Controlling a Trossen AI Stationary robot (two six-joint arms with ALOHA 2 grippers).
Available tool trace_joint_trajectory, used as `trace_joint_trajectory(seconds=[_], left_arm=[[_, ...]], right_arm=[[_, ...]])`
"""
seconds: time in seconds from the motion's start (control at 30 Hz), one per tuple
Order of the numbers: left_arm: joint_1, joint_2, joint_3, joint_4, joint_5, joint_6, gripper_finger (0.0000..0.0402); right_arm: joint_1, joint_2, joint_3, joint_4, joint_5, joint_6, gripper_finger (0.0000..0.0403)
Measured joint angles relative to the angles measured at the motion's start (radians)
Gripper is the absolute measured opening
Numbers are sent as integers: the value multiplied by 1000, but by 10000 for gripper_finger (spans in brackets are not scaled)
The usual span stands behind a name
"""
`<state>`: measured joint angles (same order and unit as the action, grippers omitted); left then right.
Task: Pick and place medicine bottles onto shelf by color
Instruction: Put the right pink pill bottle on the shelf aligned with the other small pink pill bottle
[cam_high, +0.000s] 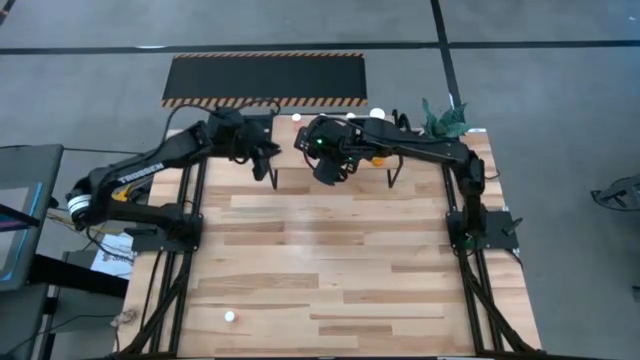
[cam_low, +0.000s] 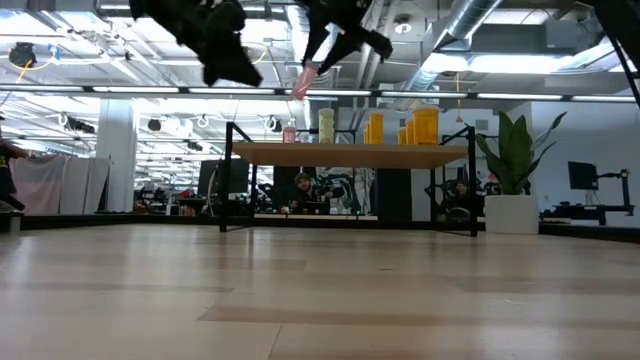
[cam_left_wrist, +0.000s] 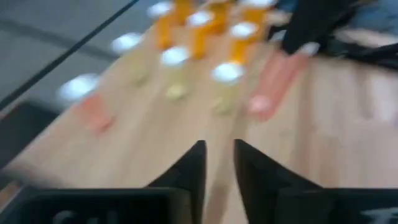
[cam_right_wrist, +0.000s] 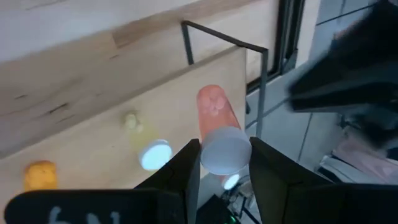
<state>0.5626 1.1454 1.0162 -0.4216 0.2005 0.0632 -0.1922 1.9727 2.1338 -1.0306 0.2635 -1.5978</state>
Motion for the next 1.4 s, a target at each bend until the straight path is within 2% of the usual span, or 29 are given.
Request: trace_joint_trajectory(seconds=[0.1,0.17,0.33,0.5,0.67,0.83,1.23,1.4], left_arm=[[-10,35,-23,129,126,3,122],[-23,59,-17,193,161,-24,165],[-59,98,-12,261,114,-45,256],[-85,131,-12,288,65,-8,286],[-104,177,-11,351,94,-10,281],[-118,185,-10,387,76,19,255],[-118,178,-10,352,73,38,147],[-118,178,-10,342,73,38,120]], right_arm=[[9,-14,-1,-11,-1,0,132],[11,-21,0,8,-1,0,132],[13,-29,0,0,0,0,132],[13,-33,0,1,0,1,132],[13,-33,0,18,-2,1,132],[13,-33,0,18,-3,2,132],[13,-32,0,17,-4,2,132],[13,-31,0,16,-6,2,132]])
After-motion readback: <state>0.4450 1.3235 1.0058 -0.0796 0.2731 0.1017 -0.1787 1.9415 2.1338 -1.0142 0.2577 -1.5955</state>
